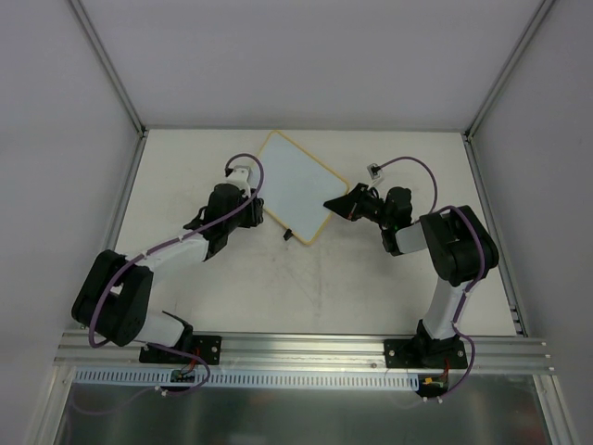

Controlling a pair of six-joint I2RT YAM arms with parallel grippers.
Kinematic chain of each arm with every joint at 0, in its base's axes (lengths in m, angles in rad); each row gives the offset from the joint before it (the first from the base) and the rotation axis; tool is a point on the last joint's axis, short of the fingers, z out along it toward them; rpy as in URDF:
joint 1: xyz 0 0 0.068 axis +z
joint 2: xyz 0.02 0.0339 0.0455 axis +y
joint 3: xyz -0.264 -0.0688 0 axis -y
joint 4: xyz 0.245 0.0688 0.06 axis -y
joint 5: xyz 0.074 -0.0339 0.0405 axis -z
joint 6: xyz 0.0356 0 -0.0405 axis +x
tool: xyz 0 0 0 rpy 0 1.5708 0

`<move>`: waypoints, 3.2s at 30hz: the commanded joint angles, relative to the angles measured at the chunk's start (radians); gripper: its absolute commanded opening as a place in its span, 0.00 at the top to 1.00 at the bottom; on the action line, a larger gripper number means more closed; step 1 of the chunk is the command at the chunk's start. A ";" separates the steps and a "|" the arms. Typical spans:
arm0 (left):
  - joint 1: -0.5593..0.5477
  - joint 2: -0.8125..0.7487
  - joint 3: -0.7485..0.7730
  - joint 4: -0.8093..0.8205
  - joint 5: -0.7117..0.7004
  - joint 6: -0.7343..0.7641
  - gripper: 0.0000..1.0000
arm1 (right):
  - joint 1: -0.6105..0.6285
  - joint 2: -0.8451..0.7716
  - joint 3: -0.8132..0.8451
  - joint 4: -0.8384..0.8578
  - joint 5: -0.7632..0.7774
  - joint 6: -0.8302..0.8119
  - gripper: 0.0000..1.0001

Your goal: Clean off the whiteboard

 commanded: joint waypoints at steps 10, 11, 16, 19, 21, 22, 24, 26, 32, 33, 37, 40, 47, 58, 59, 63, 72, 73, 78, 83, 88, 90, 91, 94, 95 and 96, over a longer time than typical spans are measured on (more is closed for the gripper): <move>-0.103 0.169 -0.023 0.512 0.007 0.023 1.00 | 0.009 -0.019 0.040 0.298 0.000 0.013 1.00; -0.109 0.184 -0.007 0.515 0.010 0.022 1.00 | 0.011 -0.018 0.040 0.298 -0.001 0.013 1.00; -0.115 0.253 -0.050 0.645 0.004 -0.026 1.00 | 0.008 -0.016 0.039 0.298 -0.001 0.011 1.00; -0.123 0.269 -0.050 0.658 0.005 -0.030 1.00 | 0.008 -0.016 0.040 0.298 -0.003 0.013 1.00; -0.129 0.284 -0.046 0.670 0.005 -0.027 1.00 | 0.008 -0.014 0.040 0.298 -0.006 0.013 1.00; -0.136 0.290 -0.044 0.676 0.002 -0.026 1.00 | 0.008 -0.014 0.040 0.299 -0.006 0.014 1.00; -0.144 0.305 -0.046 0.696 0.005 -0.027 1.00 | 0.008 -0.014 0.040 0.299 -0.006 0.013 1.00; -0.159 0.315 -0.044 0.696 0.007 -0.027 1.00 | 0.006 -0.014 0.039 0.298 -0.006 0.014 1.00; -0.228 0.330 -0.075 0.724 -0.087 -0.004 1.00 | 0.003 -0.014 0.037 0.299 -0.003 0.014 1.00; -0.233 0.333 -0.078 0.728 -0.084 -0.006 1.00 | 0.005 -0.014 0.039 0.299 -0.003 0.016 1.00; -0.245 0.342 -0.096 0.733 -0.091 -0.021 1.00 | 0.005 -0.014 0.037 0.299 -0.003 0.016 1.00; -0.247 0.341 -0.115 0.735 -0.096 -0.027 1.00 | 0.005 -0.016 0.037 0.299 -0.004 0.014 1.00; -0.230 0.326 -0.099 0.635 -0.105 -0.036 1.00 | 0.003 -0.017 0.034 0.299 -0.004 0.018 1.00; -0.167 0.307 -0.130 0.707 -0.116 -0.020 1.00 | 0.003 -0.024 0.029 0.299 -0.009 0.018 1.00; -0.163 0.303 -0.127 0.704 -0.111 -0.020 1.00 | 0.003 -0.024 0.029 0.299 -0.009 0.019 1.00; -0.152 0.304 -0.104 0.679 -0.067 -0.015 1.00 | 0.003 -0.025 0.031 0.299 -0.011 0.018 1.00; -0.221 0.339 -0.079 0.682 -0.032 -0.043 1.00 | 0.002 -0.024 0.031 0.299 -0.009 0.019 1.00; -0.224 0.342 -0.076 0.681 -0.027 -0.049 1.00 | 0.002 -0.022 0.033 0.299 -0.010 0.019 1.00; -0.228 0.341 -0.058 0.666 0.044 -0.066 1.00 | 0.003 -0.024 0.031 0.298 -0.011 0.019 1.00; -0.227 0.312 -0.064 0.644 -0.019 -0.050 1.00 | 0.003 -0.022 0.031 0.299 -0.012 0.019 1.00; -0.150 0.261 -0.073 0.609 -0.021 -0.059 1.00 | 0.003 -0.024 0.029 0.299 -0.014 0.019 1.00; -0.092 0.231 -0.058 0.557 -0.012 -0.069 1.00 | 0.003 -0.025 0.029 0.299 -0.014 0.019 1.00; -0.077 0.191 -0.046 0.520 -0.025 -0.069 1.00 | 0.003 -0.024 0.031 0.299 -0.014 0.019 1.00; -0.060 0.087 -0.018 0.428 -0.071 -0.021 1.00 | 0.003 -0.022 0.029 0.299 -0.012 0.021 1.00; -0.060 0.060 0.006 0.396 -0.079 0.002 1.00 | 0.002 -0.024 0.029 0.301 -0.014 0.021 1.00; -0.060 0.009 0.019 0.327 -0.097 0.011 1.00 | 0.003 -0.022 0.031 0.299 -0.014 0.019 1.00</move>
